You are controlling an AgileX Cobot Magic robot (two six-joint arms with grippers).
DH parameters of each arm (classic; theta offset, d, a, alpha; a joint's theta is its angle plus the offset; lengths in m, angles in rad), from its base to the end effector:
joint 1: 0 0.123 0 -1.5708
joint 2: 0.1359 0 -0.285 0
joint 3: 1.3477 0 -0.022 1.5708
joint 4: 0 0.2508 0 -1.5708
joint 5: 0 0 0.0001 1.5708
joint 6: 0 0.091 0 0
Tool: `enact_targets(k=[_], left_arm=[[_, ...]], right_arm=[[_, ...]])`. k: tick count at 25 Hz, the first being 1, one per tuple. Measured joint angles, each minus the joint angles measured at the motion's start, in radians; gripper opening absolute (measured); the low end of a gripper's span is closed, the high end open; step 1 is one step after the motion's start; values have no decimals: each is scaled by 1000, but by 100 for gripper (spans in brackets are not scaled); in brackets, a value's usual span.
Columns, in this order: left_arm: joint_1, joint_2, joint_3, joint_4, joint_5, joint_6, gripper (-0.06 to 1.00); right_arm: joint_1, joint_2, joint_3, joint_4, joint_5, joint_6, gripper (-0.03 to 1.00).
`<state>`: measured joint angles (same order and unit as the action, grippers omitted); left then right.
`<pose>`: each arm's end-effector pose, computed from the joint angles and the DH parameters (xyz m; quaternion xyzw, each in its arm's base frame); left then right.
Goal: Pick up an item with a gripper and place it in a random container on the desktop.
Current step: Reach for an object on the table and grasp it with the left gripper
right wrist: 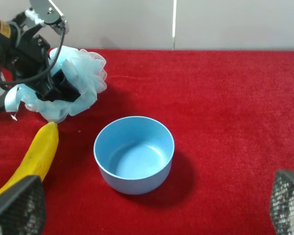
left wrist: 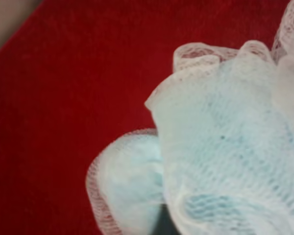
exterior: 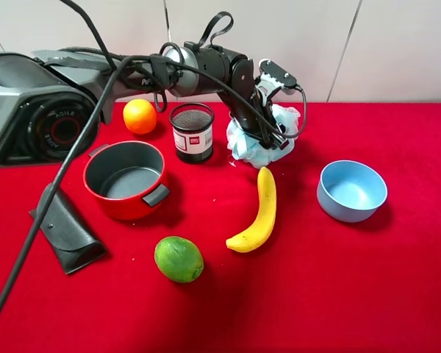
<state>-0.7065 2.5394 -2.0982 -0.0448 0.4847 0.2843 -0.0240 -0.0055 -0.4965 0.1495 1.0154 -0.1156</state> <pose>0.4234 -0.3638 0.1171 0.4308 0.8283 -0.0914 0.3464 -0.0037 0.0116 0.2807 -0.0396 0.8374 0.0368 0.5439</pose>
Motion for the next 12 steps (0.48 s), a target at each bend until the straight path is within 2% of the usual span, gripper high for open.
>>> enact_targets(k=[2,12], left_arm=[[0,6,0,0,0,0,57],[0,7,0,0,-1,0,54]], right_arm=[[0,0,0,0,0,0,69],[0,0,0,0,0,0,69]])
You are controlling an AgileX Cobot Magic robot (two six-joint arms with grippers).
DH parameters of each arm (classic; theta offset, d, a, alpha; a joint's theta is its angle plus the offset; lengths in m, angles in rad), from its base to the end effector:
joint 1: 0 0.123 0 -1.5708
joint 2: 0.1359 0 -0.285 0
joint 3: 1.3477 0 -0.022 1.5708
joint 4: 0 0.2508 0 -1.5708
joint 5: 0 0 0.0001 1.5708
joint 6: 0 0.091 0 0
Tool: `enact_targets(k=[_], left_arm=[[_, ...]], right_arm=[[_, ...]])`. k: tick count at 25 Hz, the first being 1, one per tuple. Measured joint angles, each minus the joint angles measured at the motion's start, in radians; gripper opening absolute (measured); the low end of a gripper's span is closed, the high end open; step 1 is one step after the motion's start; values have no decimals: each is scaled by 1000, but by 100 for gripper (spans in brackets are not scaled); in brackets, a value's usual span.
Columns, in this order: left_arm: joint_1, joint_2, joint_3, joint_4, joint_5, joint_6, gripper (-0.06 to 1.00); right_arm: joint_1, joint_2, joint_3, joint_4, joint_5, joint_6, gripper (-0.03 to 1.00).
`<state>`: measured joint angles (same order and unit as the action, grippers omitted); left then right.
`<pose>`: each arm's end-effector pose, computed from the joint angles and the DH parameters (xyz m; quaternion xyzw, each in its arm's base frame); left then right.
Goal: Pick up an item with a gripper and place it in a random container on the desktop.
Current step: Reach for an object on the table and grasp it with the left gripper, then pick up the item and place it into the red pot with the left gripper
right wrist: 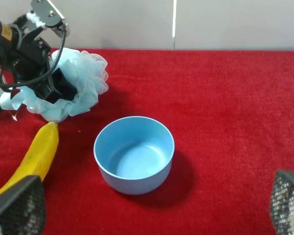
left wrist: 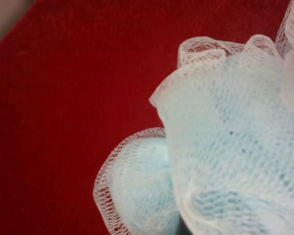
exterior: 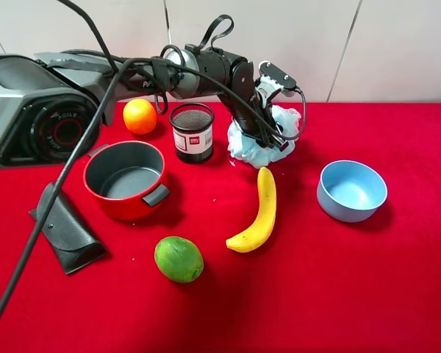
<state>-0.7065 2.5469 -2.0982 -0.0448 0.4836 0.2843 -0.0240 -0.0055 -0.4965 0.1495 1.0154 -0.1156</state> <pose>0.4234 -0.3638 0.1130 0.4313 0.8293 -0.0908 0.3435 -0.0037 0.0116 0.2807 -0.0396 0.8374 0.0368 0.5439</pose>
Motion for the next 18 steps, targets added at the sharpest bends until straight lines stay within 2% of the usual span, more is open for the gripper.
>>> enact_targets(k=[10,18], left_arm=[[0,-8,-9,0,25,-12,53],[0,-69,-15,-5,106,-23,48]], right_arm=[[0,0,0,0,0,0,69],[0,0,0,0,0,0,69]])
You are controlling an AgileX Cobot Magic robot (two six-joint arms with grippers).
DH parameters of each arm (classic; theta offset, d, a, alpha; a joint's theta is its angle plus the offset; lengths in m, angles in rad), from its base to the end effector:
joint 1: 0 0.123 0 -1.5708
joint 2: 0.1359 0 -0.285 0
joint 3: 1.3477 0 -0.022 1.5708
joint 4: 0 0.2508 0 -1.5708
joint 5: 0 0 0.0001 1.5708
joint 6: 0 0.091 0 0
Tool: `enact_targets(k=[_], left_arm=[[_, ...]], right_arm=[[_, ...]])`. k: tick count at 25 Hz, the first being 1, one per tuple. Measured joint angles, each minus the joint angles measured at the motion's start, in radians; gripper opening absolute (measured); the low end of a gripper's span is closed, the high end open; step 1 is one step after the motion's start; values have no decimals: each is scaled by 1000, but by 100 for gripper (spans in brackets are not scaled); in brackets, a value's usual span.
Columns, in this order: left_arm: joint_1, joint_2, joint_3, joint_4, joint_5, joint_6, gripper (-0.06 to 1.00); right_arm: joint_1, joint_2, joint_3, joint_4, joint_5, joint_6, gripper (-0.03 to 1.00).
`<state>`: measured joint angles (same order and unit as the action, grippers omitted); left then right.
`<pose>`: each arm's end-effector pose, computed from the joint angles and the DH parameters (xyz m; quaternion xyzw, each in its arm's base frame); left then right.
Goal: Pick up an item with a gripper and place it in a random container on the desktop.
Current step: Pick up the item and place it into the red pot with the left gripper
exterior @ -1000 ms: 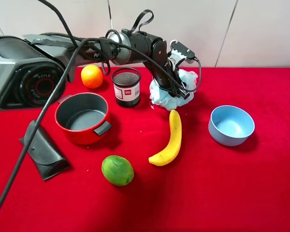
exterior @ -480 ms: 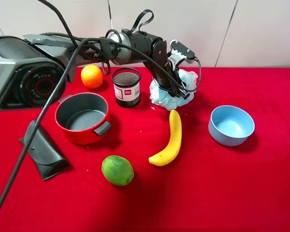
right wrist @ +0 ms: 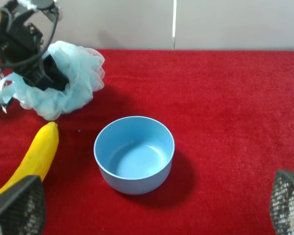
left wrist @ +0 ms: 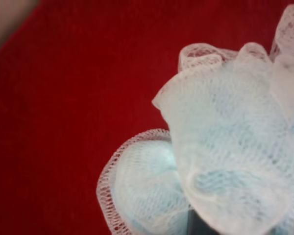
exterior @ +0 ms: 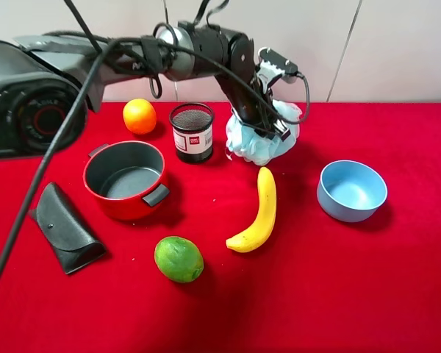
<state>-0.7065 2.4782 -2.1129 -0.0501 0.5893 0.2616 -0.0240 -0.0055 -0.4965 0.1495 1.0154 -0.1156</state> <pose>0.4184 -0.3604 0.1494 0.4237 0.8375 -0.0957 0.3314 -0.0037 0.0116 0.2807 -0.0396 0.8374 0.0368 0.5439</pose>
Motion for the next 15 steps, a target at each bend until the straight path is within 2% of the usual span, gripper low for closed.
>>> enact_targets(k=[15], left_arm=[[0,-180,-10,2,131,-1,41]], right_arm=[[0,0,0,0,0,0,69]])
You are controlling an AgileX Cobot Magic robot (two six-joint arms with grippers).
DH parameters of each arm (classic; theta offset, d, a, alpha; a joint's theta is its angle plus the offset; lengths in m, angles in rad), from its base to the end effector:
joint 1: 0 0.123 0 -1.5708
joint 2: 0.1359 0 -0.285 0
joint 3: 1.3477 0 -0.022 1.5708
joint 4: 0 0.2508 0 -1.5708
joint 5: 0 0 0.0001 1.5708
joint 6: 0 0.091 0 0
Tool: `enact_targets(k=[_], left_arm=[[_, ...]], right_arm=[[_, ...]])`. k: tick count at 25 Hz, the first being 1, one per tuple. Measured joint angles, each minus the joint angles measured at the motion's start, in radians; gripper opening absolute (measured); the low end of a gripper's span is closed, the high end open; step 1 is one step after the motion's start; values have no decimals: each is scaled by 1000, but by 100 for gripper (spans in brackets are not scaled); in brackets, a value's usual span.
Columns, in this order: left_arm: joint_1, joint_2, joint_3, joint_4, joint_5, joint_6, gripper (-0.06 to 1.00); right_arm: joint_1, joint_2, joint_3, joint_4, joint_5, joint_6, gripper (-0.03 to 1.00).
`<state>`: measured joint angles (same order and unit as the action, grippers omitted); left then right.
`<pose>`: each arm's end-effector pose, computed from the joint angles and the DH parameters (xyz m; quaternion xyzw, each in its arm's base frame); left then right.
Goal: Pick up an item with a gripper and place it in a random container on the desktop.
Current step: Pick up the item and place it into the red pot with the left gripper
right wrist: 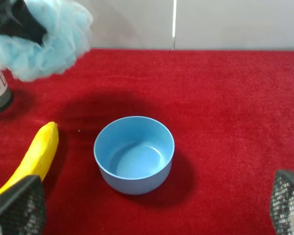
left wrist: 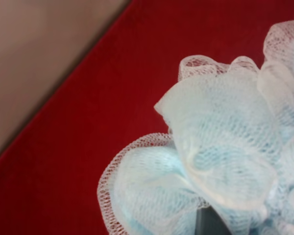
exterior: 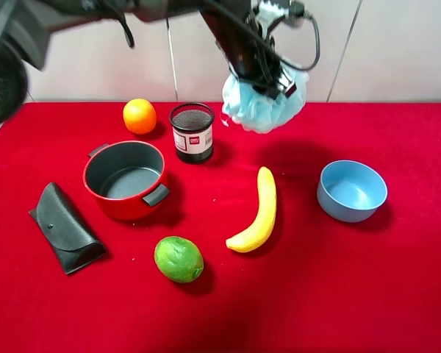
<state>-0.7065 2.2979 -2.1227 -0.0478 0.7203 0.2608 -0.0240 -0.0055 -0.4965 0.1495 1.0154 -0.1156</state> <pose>0.4021 -0.3470 0.2424 0.4219 0.8265 -0.1030 0.3581 -0.0037 0.0116 0.2807 -0.0396 0.8374 0.0368 0.5439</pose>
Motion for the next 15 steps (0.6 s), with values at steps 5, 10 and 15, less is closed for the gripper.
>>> enact_targets(k=[5,10,15], left_arm=[[0,-73,0,22,92,-27,40],[0,-151,0,91,201,-69,39],[0,-222,0,126,305,-99,39]], right_arm=[[0,0,0,0,0,0,69],[0,0,0,0,0,0,69],[0,0,0,0,0,0,69]])
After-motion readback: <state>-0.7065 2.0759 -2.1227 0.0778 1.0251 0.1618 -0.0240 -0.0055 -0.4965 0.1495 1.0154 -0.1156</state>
